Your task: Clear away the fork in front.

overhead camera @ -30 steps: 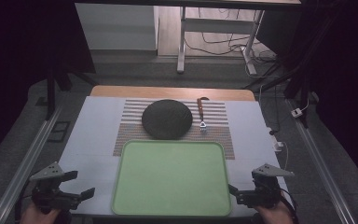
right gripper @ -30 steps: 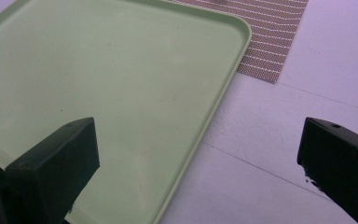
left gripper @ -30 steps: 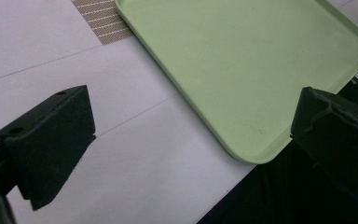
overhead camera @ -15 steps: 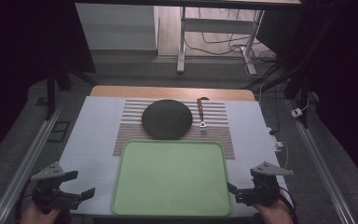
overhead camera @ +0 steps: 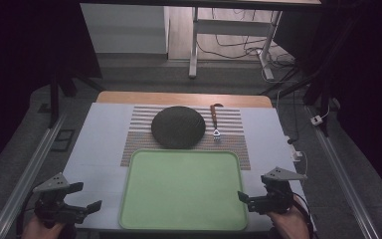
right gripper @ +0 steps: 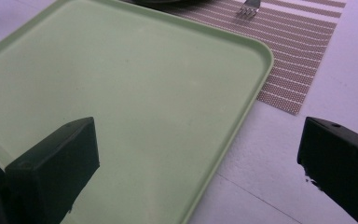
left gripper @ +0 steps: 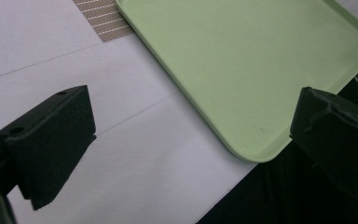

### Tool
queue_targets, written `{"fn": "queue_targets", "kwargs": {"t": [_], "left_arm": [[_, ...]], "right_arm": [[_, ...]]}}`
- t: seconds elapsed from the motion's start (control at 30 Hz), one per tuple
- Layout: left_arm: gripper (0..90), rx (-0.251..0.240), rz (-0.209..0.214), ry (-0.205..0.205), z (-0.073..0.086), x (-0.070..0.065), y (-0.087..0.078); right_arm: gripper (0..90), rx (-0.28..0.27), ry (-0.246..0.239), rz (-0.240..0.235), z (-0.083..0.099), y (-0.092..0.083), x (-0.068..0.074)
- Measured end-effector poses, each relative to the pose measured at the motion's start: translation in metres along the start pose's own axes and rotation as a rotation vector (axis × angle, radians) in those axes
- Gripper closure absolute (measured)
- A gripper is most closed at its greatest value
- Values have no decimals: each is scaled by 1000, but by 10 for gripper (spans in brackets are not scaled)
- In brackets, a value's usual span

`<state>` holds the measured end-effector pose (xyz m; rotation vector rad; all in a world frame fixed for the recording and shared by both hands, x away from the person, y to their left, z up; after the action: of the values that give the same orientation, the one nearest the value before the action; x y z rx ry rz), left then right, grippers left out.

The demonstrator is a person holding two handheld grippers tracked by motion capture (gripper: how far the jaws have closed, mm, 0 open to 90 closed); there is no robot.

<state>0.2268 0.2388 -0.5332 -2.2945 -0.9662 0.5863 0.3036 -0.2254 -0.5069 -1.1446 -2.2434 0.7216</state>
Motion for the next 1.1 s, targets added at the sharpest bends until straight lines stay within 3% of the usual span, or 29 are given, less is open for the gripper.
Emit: {"fn": "queue_targets", "kwargs": {"t": [0.27,0.43,1.1], "left_arm": [[1,2,0,-2,0,0,0],[1,3,0,-4,0,1,0],[1,2,3,-7,0,1,0]], "right_arm": [[0,19,9,-45,-4,13,4],[0,21,-21,-40,-7,18,5],[0,35,-24,-21,-32,46,1]]}}
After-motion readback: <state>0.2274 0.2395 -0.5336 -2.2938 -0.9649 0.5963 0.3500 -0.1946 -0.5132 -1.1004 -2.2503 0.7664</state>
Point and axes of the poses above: each handheld gripper's, and its own axes: y roughly forward along the jaws, z roughly out of its underside, x roughly to its left, the point moved 9 cm from there along y, roughly forward along the jaws, and after that the axes turned 8 degrees about y, right-handed, at the moved point
